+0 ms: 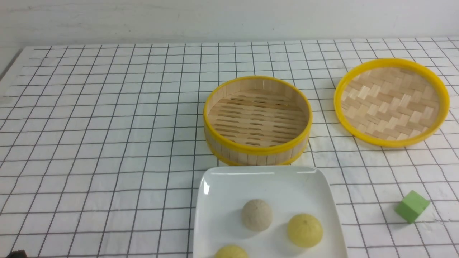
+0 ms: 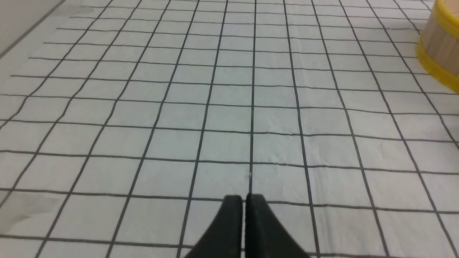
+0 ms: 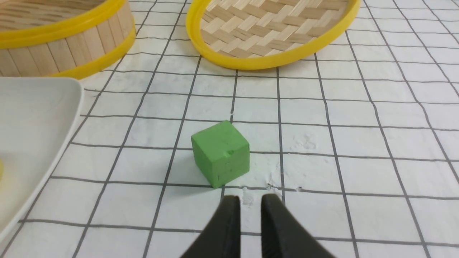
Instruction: Put the steamed buns into the plate on the white-black tablecloth.
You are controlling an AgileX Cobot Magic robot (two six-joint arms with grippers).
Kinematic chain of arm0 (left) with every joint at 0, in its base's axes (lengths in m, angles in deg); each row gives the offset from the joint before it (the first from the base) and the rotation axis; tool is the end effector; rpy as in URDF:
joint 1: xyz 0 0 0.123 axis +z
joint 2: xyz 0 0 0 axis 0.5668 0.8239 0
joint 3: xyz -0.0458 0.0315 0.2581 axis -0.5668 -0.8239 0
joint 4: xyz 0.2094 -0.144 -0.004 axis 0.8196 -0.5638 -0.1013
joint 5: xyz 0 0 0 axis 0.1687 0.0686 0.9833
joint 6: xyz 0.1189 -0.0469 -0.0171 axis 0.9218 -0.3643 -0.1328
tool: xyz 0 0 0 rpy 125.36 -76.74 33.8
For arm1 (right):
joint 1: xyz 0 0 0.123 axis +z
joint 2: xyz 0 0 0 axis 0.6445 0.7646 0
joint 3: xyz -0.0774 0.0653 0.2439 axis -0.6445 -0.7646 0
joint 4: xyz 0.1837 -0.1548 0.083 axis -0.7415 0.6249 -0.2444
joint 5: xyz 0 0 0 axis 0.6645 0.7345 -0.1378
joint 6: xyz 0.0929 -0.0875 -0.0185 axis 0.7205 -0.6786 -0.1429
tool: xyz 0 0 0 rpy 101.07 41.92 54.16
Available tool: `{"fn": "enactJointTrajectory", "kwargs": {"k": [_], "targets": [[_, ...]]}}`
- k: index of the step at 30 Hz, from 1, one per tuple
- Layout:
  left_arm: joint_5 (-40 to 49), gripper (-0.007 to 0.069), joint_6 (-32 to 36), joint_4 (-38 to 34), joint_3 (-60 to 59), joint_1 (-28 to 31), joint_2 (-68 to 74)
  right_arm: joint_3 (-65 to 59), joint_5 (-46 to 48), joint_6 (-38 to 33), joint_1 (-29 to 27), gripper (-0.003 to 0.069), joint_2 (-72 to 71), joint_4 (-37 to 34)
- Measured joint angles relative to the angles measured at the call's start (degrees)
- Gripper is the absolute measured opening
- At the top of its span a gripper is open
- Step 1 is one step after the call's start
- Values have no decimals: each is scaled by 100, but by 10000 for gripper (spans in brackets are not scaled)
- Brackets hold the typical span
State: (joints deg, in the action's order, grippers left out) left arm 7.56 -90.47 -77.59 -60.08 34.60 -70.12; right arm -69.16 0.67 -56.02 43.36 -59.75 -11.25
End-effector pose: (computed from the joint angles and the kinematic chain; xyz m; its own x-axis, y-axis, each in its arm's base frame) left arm 0.1130 0.0031 0.1626 -0.2803 -0.0125 -0.9598 -0.0263 0.9996 -0.0053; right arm 0.1108 0.0091 0.1601 -0.3194 0.0232 -0.9473 -0.0634 0.9969 0.0458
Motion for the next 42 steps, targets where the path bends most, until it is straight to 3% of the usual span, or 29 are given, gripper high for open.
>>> {"fn": "enactJointTrajectory", "kwargs": {"k": [10, 42], "targets": [[5, 46, -414, 245, -5, -96, 0, 0, 0, 0, 0, 131, 0, 0], [21, 67, -436, 475, -5, -96, 0, 0, -4, 0, 0, 166, 0, 0]]}}
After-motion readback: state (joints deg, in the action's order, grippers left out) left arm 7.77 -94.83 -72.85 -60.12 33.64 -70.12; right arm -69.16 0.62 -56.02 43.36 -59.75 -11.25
